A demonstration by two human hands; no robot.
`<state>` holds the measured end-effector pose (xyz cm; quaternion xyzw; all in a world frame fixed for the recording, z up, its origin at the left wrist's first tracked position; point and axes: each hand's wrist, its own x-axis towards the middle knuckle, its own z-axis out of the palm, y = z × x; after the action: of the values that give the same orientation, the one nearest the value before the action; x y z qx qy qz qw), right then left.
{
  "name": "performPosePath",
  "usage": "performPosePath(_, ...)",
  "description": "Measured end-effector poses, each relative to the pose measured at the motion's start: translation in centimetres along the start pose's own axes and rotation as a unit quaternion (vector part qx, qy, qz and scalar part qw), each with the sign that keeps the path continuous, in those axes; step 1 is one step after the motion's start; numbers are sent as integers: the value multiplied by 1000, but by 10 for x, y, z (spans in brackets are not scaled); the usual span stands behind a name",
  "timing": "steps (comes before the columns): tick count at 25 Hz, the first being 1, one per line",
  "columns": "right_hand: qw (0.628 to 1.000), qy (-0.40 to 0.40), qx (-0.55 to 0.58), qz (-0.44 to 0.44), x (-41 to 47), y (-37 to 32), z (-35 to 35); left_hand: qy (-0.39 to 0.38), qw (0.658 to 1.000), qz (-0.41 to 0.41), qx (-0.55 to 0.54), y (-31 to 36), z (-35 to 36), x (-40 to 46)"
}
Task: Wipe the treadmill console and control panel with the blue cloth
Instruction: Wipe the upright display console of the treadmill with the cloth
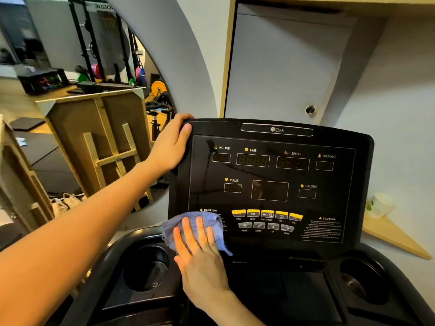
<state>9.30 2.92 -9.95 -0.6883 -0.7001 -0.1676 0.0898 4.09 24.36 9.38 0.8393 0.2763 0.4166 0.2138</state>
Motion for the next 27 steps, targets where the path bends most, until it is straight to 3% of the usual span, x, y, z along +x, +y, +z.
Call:
performPosePath(9, 998, 6, -11, -55, 20, 28, -6, -14, 991, -56, -117, -11, -4, -42)
performPosePath(15, 994, 61, -53, -79, 75, 53, -37, -31, 977, -102, -186, -32, 8, -71)
performPosePath(21, 990, 106, -57, -78, 129, 73, -70, -22, 938, -165, -302, -24, 13, -87)
performPosePath(27, 986, 143, -53, -72, 166, 86, -96, 2, 952, -138, -275, -26, 33, -101)
